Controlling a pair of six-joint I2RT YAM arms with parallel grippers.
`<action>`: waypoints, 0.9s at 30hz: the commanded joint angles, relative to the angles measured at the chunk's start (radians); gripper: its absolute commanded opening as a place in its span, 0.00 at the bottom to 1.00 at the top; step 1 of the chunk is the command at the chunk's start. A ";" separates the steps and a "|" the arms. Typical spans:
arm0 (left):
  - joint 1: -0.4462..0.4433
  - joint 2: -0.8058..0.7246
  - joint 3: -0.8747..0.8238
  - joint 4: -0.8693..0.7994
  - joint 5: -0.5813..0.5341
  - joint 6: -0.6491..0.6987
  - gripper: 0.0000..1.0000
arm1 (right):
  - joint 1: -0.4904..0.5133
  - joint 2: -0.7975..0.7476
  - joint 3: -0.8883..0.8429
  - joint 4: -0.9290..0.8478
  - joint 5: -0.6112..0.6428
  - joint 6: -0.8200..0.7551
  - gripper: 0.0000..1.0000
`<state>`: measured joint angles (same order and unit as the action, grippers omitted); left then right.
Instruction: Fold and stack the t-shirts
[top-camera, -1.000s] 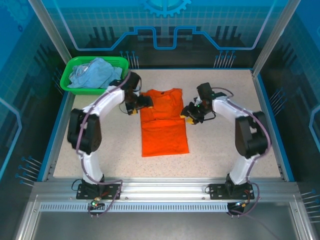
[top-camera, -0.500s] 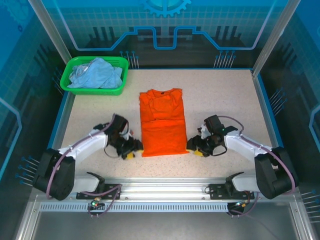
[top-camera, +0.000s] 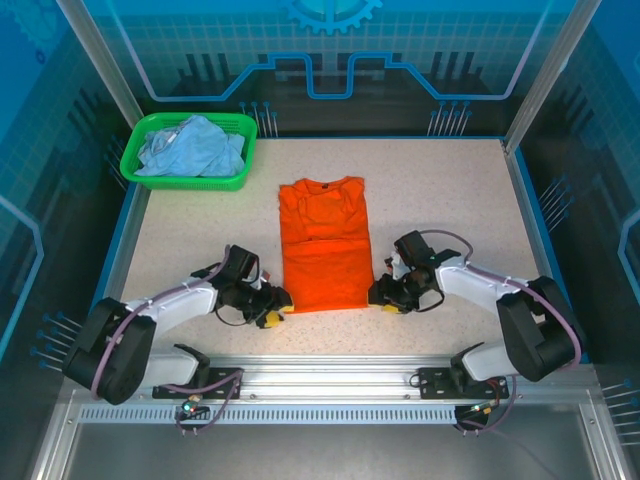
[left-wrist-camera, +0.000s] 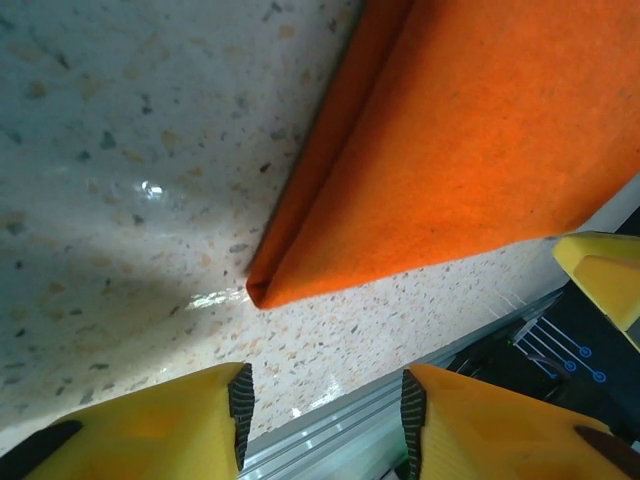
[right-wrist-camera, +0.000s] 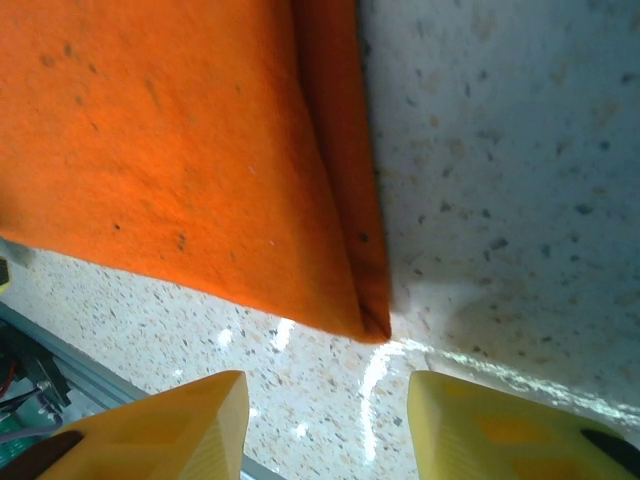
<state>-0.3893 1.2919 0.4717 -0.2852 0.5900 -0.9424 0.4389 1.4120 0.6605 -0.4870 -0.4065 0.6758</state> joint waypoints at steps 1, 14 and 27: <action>-0.005 0.021 -0.007 0.012 -0.004 -0.006 0.45 | 0.020 0.042 0.044 0.007 0.019 -0.004 0.45; -0.009 0.168 0.034 0.017 -0.043 0.026 0.37 | 0.032 0.148 0.070 -0.008 0.029 -0.010 0.32; -0.009 0.230 0.107 -0.031 -0.095 0.049 0.27 | 0.029 0.153 0.070 -0.032 0.052 -0.016 0.14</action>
<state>-0.3882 1.4754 0.5667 -0.3897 0.5732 -0.9176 0.4591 1.5452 0.7238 -0.4812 -0.3740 0.6716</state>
